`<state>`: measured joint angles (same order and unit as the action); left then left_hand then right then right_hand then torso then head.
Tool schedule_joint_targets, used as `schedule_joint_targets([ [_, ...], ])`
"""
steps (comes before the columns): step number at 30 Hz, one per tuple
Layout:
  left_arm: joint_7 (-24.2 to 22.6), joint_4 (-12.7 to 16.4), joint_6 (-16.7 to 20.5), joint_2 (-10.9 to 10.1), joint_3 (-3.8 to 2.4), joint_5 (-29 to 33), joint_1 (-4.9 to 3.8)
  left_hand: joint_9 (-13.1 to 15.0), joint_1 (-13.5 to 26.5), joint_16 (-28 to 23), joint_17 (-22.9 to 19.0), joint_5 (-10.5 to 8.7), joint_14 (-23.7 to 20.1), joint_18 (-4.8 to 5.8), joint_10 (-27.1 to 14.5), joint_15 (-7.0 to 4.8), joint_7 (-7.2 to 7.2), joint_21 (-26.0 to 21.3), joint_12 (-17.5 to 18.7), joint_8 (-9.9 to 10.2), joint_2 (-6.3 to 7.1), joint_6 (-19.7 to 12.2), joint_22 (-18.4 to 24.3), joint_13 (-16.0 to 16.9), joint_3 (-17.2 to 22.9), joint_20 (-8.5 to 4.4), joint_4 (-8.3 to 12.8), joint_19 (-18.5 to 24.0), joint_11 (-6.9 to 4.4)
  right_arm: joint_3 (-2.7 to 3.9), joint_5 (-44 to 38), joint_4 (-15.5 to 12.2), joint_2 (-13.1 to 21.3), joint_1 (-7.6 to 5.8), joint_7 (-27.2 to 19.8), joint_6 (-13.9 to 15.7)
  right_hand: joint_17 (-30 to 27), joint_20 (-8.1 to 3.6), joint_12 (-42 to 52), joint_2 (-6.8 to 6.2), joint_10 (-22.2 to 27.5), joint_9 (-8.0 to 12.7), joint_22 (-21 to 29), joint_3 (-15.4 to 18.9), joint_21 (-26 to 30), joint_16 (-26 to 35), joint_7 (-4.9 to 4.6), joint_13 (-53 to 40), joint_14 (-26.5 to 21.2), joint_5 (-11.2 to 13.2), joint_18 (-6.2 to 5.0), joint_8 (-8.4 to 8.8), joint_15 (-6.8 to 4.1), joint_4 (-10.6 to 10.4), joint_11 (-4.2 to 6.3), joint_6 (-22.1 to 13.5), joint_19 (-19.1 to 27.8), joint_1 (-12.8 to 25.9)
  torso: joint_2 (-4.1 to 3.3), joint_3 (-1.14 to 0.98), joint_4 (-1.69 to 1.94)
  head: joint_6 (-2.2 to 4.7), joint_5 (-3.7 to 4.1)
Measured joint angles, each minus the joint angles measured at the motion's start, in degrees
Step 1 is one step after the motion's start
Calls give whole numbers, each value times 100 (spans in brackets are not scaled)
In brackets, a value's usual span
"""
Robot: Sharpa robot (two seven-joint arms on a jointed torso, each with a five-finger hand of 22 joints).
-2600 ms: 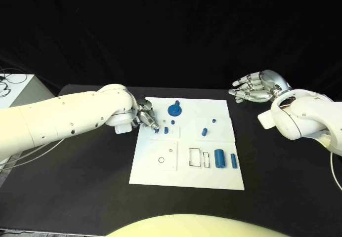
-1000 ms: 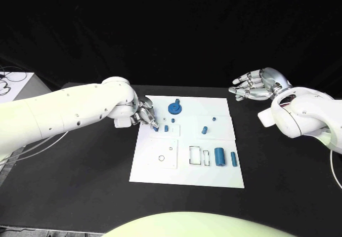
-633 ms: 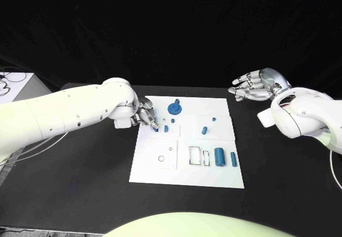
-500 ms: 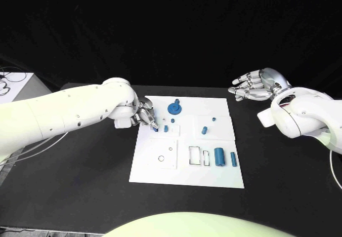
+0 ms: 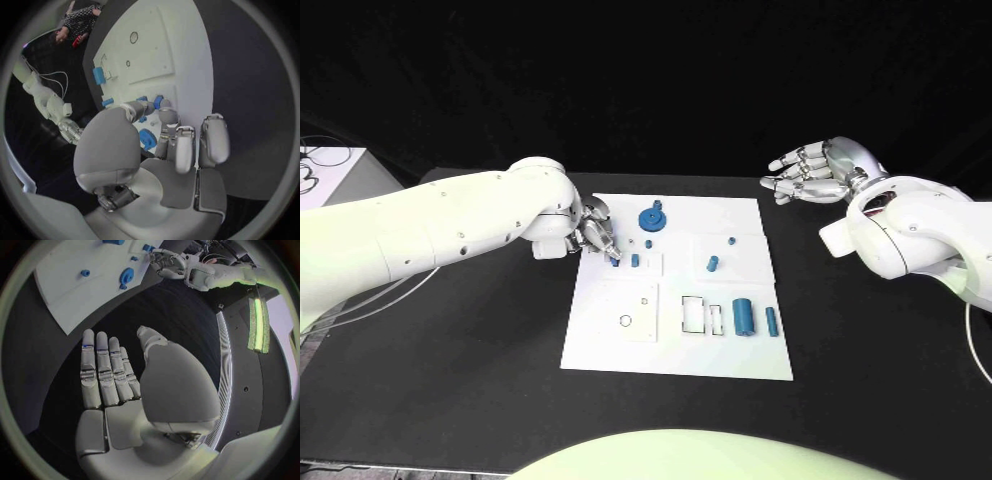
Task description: Assemble the parts on the task board
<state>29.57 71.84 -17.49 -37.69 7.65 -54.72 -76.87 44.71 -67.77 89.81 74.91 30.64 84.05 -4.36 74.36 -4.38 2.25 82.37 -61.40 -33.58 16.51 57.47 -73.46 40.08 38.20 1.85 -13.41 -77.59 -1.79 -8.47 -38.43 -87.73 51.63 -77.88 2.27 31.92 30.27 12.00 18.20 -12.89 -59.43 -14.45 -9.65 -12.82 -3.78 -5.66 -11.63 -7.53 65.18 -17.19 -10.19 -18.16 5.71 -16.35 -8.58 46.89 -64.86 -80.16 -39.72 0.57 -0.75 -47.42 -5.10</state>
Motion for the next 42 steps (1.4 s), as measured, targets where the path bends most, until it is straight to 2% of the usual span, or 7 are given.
schedule_joint_targets([
  [17, 29, -28, 68, 62, 32, -80, 0, 1, 110, 0, 0, -50, 0, 0, -3, 0, 4, -10, 0, 17, -110, 3, 73, -57, -27, 7, 27, 52, -3, 0, 0, -26, 15, 0, -3, -3, 0, 0, 0, 0, 0, 0, -1, 0, 0, 0, 0, -1, 0, 0, 0, 0, 0, 0, 0, 0, 0, 0, 7, -2, 5, -39, 26],
  [20, 29, -18, 93, 60, 37, -82, 2, 49, 204, 0, 0, -118, 0, 0, -4, 0, -12, -56, 3, 18, -134, -15, 105, -54, -138, 27, 138, 76, -3, 0, 0, -30, 15, 0, -4, -4, -8, 0, 0, 0, 0, 0, 7, 0, 0, 23, 0, 7, 0, 0, 0, 0, 0, 0, 0, 0, 0, 0, 9, -2, 8, -40, 30],
  [22, 27, -10, 112, 56, 39, -85, 4, 84, 262, 0, 0, -138, 0, 1, -5, 0, -30, -67, 23, 18, -124, -57, 121, -64, -77, 8, 343, 94, -4, 0, 1, -32, 16, 0, -4, -4, -10, 0, 0, 0, 0, 0, 11, 0, 0, 23, 0, 11, 0, 0, 0, 0, 0, 0, 0, 0, 0, 0, 10, -1, 10, -40, 30],
  [31, 15, 21, 159, 27, 42, -104, 5, 15, 377, 0, 0, -172, -23, 0, -36, -22, -104, -145, 23, 200, -152, -36, 172, -83, -360, -12, 624, 114, -36, 0, 2, -34, 18, 0, -7, -4, -10, 0, 0, 0, 0, 0, 10, 0, 0, 23, 0, 11, 0, 0, 0, 0, 0, 0, 0, 0, 0, 0, 12, -1, 11, -32, 24],
  [37, 4, 51, 227, -38, 43, -143, 16, -35, 454, 0, 0, -260, -23, 0, -98, -22, -84, -163, 23, 267, -133, 62, 190, -76, -898, -12, 213, 114, -78, 0, 2, -34, 20, 0, -9, -4, -9, 0, 0, 0, 0, 0, 10, 0, 0, 23, 0, 11, 0, 0, 0, 0, 0, 0, 0, 0, 0, 0, 12, 0, 8, -23, 19],
  [39, 4, 58, 261, -65, 46, -161, 20, -35, 512, 0, 0, -728, -23, 0, -109, -22, -71, -177, 23, 289, -150, 76, 192, -68, -1147, -12, -26, 114, -69, 0, 2, -34, 21, 0, -9, -4, -16, 0, 0, 0, 0, -1, 18, 0, 0, 23, 0, 18, 0, 0, 0, 0, 0, 0, 0, 0, 0, 0, 9, 1, 8, -15, 24],
  [42, 4, 67, 314, -96, 46, -182, 26, -34, 517, 0, 0, -1056, -23, 0, -126, -22, -71, -177, 23, 289, -154, 92, 200, -77, -1373, -12, -301, 114, -42, 0, 2, -34, 21, 0, -10, -4, -18, 0, -22, 0, 0, 6, 18, 0, 0, 23, 0, 20, 0, 0, 0, 0, 0, 0, 0, 0, 0, 0, 5, 4, 8, -10, 32],
])
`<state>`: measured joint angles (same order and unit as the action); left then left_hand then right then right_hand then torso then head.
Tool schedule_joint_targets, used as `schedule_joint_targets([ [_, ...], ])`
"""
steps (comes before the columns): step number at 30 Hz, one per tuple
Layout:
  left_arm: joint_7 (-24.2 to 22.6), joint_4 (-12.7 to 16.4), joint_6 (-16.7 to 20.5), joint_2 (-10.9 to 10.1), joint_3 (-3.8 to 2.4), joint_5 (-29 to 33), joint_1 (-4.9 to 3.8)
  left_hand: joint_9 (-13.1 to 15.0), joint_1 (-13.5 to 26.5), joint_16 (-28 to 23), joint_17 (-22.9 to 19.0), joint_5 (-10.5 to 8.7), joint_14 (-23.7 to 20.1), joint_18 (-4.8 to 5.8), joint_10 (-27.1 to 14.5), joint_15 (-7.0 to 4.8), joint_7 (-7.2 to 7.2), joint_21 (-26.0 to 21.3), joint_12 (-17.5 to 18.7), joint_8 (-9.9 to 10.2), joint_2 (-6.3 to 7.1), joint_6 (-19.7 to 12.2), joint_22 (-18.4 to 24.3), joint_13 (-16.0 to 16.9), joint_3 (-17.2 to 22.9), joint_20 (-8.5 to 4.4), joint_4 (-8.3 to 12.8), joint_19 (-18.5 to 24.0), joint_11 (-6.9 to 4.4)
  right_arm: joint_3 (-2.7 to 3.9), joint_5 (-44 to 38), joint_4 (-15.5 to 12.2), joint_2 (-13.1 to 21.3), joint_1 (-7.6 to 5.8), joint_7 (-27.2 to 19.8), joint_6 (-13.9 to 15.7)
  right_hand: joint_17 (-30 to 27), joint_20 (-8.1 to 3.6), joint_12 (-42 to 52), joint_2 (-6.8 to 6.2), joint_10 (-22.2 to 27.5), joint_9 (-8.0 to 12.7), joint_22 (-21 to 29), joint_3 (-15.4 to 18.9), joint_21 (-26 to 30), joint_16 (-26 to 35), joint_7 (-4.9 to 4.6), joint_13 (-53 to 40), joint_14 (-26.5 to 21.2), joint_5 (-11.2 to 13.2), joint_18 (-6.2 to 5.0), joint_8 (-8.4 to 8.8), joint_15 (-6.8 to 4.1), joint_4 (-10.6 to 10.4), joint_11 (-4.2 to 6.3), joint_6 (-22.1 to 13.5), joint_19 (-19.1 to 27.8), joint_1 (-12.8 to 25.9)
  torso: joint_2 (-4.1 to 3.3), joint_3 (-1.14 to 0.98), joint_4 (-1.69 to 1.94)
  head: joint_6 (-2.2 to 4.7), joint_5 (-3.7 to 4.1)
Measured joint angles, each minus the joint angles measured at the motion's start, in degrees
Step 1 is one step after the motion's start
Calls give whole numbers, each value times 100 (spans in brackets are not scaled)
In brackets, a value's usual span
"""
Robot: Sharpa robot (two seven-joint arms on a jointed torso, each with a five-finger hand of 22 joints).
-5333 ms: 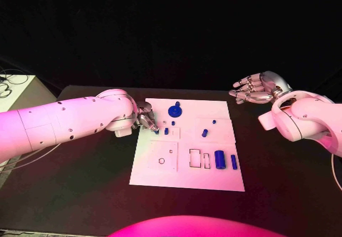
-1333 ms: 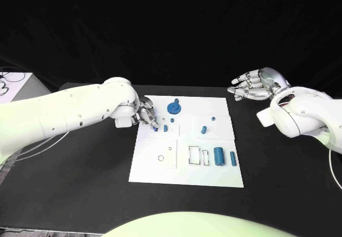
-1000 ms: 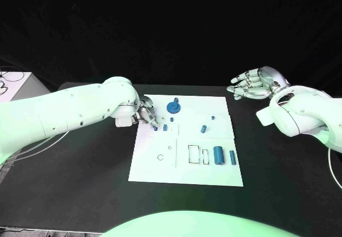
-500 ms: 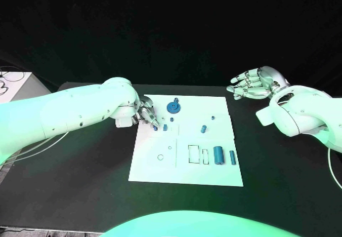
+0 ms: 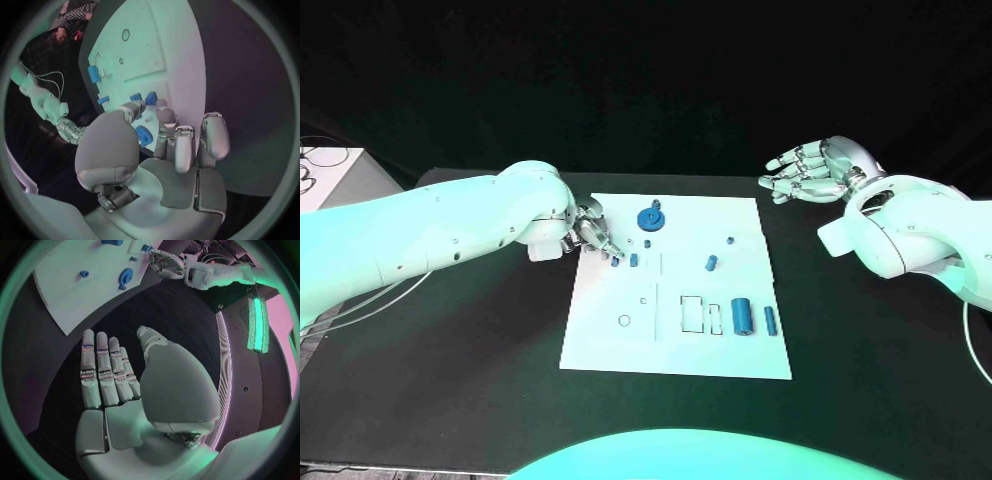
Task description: Assemble the parts on the task board
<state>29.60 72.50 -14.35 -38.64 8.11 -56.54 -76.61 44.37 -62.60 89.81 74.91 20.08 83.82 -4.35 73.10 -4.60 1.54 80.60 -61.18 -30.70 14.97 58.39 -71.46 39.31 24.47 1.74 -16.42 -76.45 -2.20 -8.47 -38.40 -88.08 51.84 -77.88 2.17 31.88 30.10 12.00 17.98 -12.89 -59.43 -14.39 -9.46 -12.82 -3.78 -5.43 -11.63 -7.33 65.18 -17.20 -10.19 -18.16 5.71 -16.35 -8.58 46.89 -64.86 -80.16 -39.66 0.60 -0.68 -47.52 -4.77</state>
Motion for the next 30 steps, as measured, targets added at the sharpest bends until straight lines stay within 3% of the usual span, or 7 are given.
schedule_joint_targets([
  [13, -21, 114, 455, -110, -87, 152, 9, 57, 142, -206, 0, -499, 9, -1, -506, 55, 171, -295, 291, 29, -303, -338, 408, -590, -873, 98, -42, 327, 153, 0, 2, 5, -2, 3, -3, 2, -18, 0, 0, 23, 0, 0, 18, 0, 0, 0, 0, 19, 0, 0, 0, 0, 0, 0, 0, 0, 0, 23, -2, 2, -3, 16, 12],
  [18, -259, 217, 863, -238, -110, 527, 15, 19, -60, -634, 0, -525, -15, -230, -1175, 265, 390, -915, 446, 47, -529, -885, 1323, -896, -1289, 246, -48, 1129, 359, 0, 4, 8, 0, 6, -7, 3, -18, 0, 0, 23, 0, 0, 18, 0, 0, 0, 0, 19, 0, 0, 0, 0, 0, 0, 0, 0, 0, 23, -2, 2, -2, 29, 30],
  [19, -360, 248, 969, -270, -112, 610, 18, -22, -212, -839, -169, -505, -193, -324, -1383, 338, 461, -1200, 495, 85, -552, -1050, 1723, -920, -1293, 295, -42, 1486, 428, 0, 5, 8, 1, 6, -8, 4, -18, 0, 0, 23, 0, 0, 18, 0, 0, 0, 0, 19, 0, 0, 0, 0, 0, 0, 0, 0, 0, 23, -2, 2, -2, 36, 32],
  [21, -668, 328, 1245, -341, -116, 789, 26, -157, -726, -1512, -1091, -444, -970, -534, -1917, 501, 631, -1989, 656, 143, -539, -1374, 2654, -1021, -1207, 438, -35, 2377, 601, 0, 8, 8, 6, 6, -10, 4, -21, 0, 0, 23, 0, 2, 20, 0, 0, 0, 0, 22, 0, 0, 0, 0, 0, 0, 0, 0, 0, 23, -2, 2, -2, 46, 41],
  [23, -977, 394, 1496, -381, -118, 904, 36, -283, -1259, -1808, -1540, -441, -1365, -537, -2194, 560, 694, -2247, 757, 199, -482, -1539, 2883, -1110, -1003, 525, 31, 2575, 665, 0, 11, 8, 12, 6, -15, 4, -30, 0, 0, 23, 0, 5, 31, 0, 0, 22, 0, 31, 0, 0, 0, 0, 0, 0, 0, 0, 0, 23, -2, 0, -1, 63, 56],
  [25, -1369, 490, 1804, -413, -122, 959, 55, -525, -1891, -2444, -2444, -441, -2187, -538, -2539, 657, 780, -2534, 1039, 301, -347, -1664, 3054, -1341, -629, 604, 40, 2754, 761, 0, 16, 10, 21, 6, -22, 5, -41, 0, 0, 23, 0, 5, 41, -19, 0, 22, 0, 45, 0, 0, 0, 0, 0, 19, 0, 0, 0, 23, -2, -3, 0, 74, 68],
  [30, -2212, 701, 2455, -432, -124, 770, 178, -990, -2376, -2691, -2991, -441, -2569, -538, -2850, 745, 838, -2756, 1647, 423, -81, -1804, 3185, -1886, -181, 678, 21, 2780, 859, 0, 37, 12, 39, 7, -43, 4, -55, -1, 0, 52, 0, 12, 55, -40, 0, 22, 0, 62, 0, 0, 0, 0, 0, 40, 0, 0, 42, -7, 2, -3, 6, 98, 88],
])
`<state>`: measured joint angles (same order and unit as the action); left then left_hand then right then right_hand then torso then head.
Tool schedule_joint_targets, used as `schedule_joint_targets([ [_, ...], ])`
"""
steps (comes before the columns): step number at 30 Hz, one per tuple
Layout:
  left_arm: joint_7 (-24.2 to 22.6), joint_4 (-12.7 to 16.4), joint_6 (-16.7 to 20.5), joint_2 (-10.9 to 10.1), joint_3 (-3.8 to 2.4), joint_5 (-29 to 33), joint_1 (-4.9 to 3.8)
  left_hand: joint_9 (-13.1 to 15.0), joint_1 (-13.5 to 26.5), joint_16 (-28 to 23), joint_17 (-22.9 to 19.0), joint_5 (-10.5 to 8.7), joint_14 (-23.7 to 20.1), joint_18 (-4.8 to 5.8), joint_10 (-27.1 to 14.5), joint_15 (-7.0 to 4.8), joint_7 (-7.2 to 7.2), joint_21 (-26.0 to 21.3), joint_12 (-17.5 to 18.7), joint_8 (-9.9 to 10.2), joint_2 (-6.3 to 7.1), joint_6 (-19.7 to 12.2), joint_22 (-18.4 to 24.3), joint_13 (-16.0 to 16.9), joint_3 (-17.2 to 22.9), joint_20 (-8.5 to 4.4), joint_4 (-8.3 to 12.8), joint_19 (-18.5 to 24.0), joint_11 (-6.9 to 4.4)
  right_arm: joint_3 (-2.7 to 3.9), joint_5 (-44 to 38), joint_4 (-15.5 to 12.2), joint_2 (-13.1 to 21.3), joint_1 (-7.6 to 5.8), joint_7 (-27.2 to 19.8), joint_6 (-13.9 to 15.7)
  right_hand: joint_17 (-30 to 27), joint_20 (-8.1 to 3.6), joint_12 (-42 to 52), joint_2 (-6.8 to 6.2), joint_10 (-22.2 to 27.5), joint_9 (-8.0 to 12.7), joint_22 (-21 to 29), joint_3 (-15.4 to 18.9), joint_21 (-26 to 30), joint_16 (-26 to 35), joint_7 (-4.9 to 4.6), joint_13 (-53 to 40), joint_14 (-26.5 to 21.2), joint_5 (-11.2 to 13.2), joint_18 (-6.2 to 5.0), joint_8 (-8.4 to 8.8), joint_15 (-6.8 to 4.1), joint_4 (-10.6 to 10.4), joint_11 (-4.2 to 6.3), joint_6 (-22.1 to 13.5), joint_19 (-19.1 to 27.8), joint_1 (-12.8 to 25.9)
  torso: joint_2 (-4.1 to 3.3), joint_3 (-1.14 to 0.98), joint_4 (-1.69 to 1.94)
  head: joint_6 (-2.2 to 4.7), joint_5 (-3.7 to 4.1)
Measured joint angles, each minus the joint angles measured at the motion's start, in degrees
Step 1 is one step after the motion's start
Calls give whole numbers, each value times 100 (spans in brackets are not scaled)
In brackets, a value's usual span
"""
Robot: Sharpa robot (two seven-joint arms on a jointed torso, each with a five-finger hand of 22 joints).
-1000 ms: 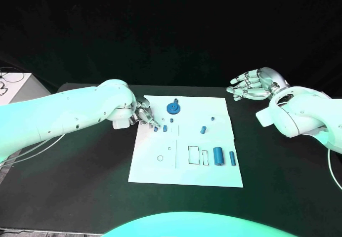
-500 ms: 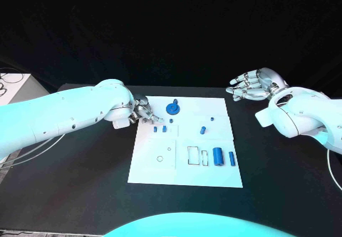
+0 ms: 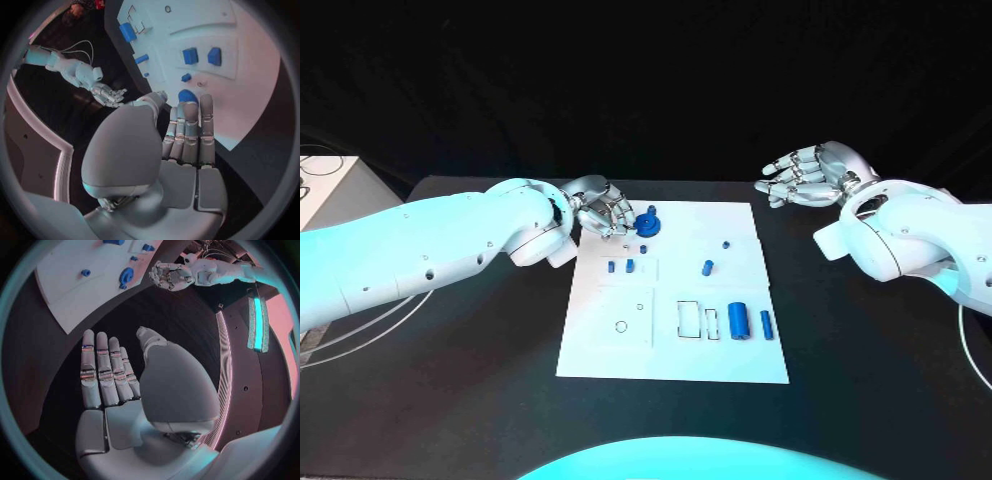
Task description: Assemble the parts on the task board
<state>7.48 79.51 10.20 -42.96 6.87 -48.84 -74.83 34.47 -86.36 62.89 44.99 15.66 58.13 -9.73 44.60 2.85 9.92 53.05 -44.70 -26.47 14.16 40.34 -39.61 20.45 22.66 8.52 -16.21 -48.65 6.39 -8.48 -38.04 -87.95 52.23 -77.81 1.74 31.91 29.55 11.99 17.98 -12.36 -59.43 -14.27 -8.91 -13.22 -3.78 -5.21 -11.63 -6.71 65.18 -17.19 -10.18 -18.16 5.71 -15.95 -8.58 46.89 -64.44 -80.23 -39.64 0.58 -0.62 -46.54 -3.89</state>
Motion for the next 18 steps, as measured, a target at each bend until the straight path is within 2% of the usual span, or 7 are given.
schedule_joint_targets([
  [1, -165, 19, 125, 15, 11, -115, 26, -40, -8, 0, -25, 0, -1, 1, -17, 1, 0, 0, 46, 0, 8, 0, 0, -46, 11, 9, -8, -9, 16, 0, 4, 1, 1, 0, -5, -1, 0, 0, 0, 0, 0, 0, 0, 0, 0, 0, 0, 0, 0, 0, 0, 0, 0, 0, 0, 0, 0, 0, 0, 1, 1, 10, 5],
  [3, -363, 18, 279, 63, 36, -326, 54, -208, -8, 489, 382, 0, 417, 0, -13, -6, -32, 86, 129, 0, 8, 36, -55, -182, 47, 29, -15, -116, 13, 0, 10, 3, 0, 0, -11, -3, -7, 0, -23, 0, 0, 0, 6, 0, 0, 0, 0, 8, 0, 0, 0, 0, 0, 0, 0, 0, 0, 0, 0, 4, 1, 20, 13],
  [5, -487, 4, 369, 121, 59, -521, 72, -300, 2, 693, 530, 0, 565, 0, 34, -13, -52, 150, 131, 0, 18, 126, -103, -243, 61, 10, -15, -152, -8, 0, 15, 4, -1, 2, -15, -4, -7, 0, -24, 0, 0, 0, 6, 0, 0, 0, 0, 8, 0, 0, 0, 0, 0, 0, 0, 0, 0, 0, 2, 5, 4, 25, 16],
  [8, -626, -43, 458, 266, 100, -957, 97, -435, 75, 846, 582, 0, 608, 0, 39, -8, -81, 200, 225, 0, 91, 187, -151, -340, 61, 8, -15, -153, -9, 0, 22, 4, -12, 3, -21, -6, -8, 0, -24, 0, 0, 0, 7, 0, 0, 0, 0, 9, 0, 0, 0, 0, 0, 0, 0, 0, 0, 0, 7, 4, 7, 39, 8],
  [12, -657, -130, 461, 445, 123, -1509, 105, -578, 127, 961, 572, -28, 648, 1, -33, 33, -101, 234, 338, 42, 142, 207, -196, -456, 38, 30, -32, -174, 61, 0, 30, 4, -28, 7, -25, -11, -13, 0, -24, 0, 0, 0, 12, 0, 0, 0, 0, 16, 0, 0, 0, 0, 0, 0, 0, 0, 0, 0, 7, 2, 4, 51, 7],
  [18, -514, -303, 293, 612, 135, -2206, 112, -757, 128, 1086, 535, -35, 682, 1, -81, 66, -142, 296, 485, 87, 144, 249, -243, -608, -110, 49, -23, -194, 76, 0, 36, 11, -46, 11, -29, -20, -13, 0, -23, 0, 0, -1, 12, -32, 0, 0, 0, 15, 0, 0, 0, 0, 0, -1, 0, 0, 0, 0, 14, 2, -2, 61, 10],
])
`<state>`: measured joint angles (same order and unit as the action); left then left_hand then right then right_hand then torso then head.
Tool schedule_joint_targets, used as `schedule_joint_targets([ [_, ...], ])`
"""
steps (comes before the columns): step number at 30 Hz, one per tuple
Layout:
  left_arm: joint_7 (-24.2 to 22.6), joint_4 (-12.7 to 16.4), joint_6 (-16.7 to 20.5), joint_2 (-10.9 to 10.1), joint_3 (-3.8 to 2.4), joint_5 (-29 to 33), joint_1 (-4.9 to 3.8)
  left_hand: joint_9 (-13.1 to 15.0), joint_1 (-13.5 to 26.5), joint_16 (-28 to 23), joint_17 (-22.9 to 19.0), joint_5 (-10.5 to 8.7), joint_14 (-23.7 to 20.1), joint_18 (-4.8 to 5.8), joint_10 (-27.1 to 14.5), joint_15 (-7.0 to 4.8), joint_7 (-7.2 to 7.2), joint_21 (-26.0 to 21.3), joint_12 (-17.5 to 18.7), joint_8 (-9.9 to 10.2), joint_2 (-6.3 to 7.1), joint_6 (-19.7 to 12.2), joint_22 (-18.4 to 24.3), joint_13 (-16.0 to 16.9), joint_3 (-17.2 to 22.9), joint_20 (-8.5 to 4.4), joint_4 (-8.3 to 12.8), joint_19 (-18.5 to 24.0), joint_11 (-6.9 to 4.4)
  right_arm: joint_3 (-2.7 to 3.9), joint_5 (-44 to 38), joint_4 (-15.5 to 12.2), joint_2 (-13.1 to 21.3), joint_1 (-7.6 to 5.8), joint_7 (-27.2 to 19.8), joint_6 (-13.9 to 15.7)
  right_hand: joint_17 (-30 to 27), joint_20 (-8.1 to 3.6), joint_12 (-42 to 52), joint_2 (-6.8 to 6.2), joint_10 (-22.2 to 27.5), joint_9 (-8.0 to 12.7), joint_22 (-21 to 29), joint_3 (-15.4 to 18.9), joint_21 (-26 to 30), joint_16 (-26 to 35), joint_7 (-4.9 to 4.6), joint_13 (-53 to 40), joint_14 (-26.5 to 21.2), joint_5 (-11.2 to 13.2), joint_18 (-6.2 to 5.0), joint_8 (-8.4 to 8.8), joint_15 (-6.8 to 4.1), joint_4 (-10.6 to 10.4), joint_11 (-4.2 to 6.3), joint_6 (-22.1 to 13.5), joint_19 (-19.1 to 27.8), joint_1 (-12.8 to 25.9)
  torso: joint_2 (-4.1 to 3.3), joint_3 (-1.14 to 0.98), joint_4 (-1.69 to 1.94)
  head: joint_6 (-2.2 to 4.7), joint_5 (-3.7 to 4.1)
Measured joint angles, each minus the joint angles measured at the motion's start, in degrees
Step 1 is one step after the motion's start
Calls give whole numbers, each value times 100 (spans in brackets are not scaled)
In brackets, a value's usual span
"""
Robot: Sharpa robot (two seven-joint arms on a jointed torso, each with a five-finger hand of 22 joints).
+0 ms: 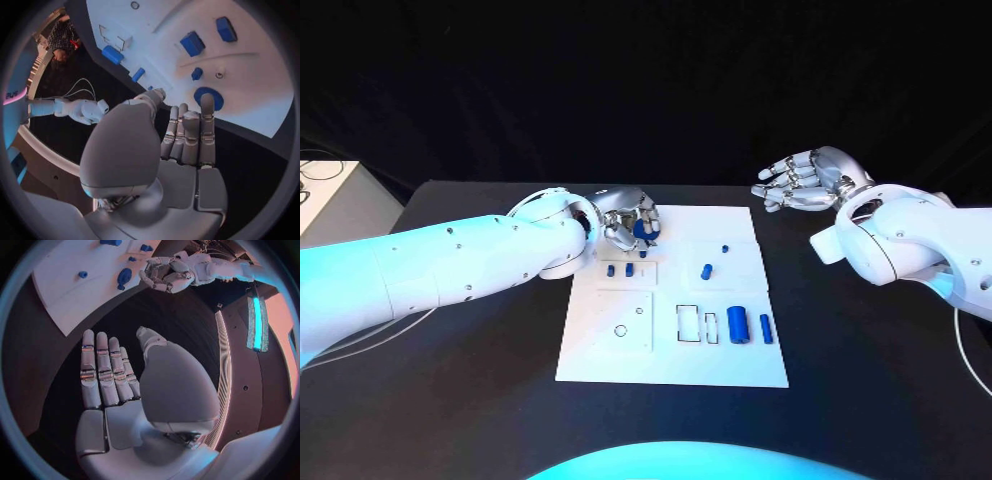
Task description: Assemble the parts on the task board
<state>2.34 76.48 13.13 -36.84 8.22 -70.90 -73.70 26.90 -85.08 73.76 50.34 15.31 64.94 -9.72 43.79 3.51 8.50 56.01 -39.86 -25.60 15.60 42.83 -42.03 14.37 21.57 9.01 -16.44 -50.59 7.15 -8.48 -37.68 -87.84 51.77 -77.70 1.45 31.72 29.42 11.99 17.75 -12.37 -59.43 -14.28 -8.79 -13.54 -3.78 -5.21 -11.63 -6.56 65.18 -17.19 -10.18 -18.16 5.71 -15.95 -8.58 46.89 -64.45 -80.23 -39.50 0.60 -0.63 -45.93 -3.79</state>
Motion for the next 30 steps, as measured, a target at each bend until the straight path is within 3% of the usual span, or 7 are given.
schedule_joint_targets([
  [13, 392, -153, -527, 137, 5, -719, 3, -236, -33, 157, -118, 0, 23, 1, 25, 8, -62, 59, 127, 112, -33, 206, -74, -170, -86, 32, 24, 33, 25, -1, 5, -4, -8, 5, -3, -9, -7, 0, 0, 0, 0, 6, 8, 0, 0, 0, 0, 9, 0, 0, 0, 0, 0, 0, 0, 0, 0, 0, -9, -3, -1, 12, 19],
  [30, 541, -409, -706, 315, 8, -981, 67, -441, -193, 407, -27, 0, 110, 0, 314, -13, -53, 201, 260, 266, -97, 481, -189, -327, 20, 32, 17, 33, -18, -1, 8, -23, -6, 6, -5, -12, -6, 0, 0, 0, 0, 5, 7, 0, 0, 0, 0, 8, 0, 0, 0, 0, 0, 0, 0, 0, -1, 0, -10, -8, 2, -14, 58],
])
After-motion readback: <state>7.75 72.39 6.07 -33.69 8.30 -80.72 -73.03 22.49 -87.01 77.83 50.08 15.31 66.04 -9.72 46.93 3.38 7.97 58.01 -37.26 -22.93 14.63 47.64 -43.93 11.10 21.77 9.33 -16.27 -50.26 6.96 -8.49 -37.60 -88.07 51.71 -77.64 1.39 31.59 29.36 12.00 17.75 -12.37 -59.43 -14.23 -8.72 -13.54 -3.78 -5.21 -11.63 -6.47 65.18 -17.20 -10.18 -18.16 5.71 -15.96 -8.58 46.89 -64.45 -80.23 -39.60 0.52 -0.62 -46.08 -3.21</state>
